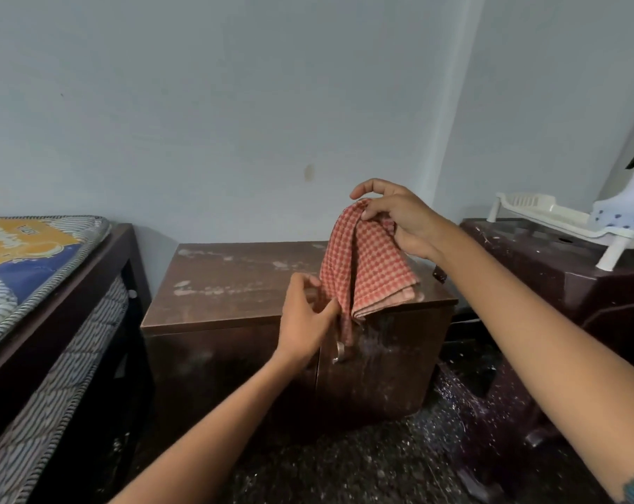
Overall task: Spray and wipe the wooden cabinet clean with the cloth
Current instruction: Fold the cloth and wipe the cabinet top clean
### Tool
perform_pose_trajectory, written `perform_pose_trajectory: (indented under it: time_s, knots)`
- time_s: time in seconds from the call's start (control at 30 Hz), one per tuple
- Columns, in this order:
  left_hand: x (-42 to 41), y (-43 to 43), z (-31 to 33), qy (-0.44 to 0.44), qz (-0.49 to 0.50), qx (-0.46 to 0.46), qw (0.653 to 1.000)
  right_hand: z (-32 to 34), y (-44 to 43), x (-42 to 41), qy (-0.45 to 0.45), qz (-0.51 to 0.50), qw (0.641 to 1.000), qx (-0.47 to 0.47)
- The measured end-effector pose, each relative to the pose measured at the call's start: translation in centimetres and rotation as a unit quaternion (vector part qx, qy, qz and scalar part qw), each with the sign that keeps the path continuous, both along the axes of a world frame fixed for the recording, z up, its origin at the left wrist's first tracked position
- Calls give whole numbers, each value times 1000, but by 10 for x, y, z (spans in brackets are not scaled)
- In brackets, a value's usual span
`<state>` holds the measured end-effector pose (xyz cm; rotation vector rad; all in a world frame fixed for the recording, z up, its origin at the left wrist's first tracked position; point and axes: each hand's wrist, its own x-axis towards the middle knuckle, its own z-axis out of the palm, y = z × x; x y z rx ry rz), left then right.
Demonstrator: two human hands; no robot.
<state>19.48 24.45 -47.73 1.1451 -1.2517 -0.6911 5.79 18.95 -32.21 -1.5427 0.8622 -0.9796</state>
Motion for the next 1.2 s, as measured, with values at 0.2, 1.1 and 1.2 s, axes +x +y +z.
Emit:
perform_pose_trajectory:
  time_s: [0.2, 1.1, 1.2]
  knots:
    - [2, -37, 4, -93, -14, -20, 995, -12, -39, -31, -13, -19, 1000, 14]
    - [-15, -115, 55, -140, -259, 144, 945, -151, -7, -39, 58, -206, 955, -206]
    - [-36, -112, 56, -106, -347, 126, 923, -162, -16, -31, -23, -226, 969, -92]
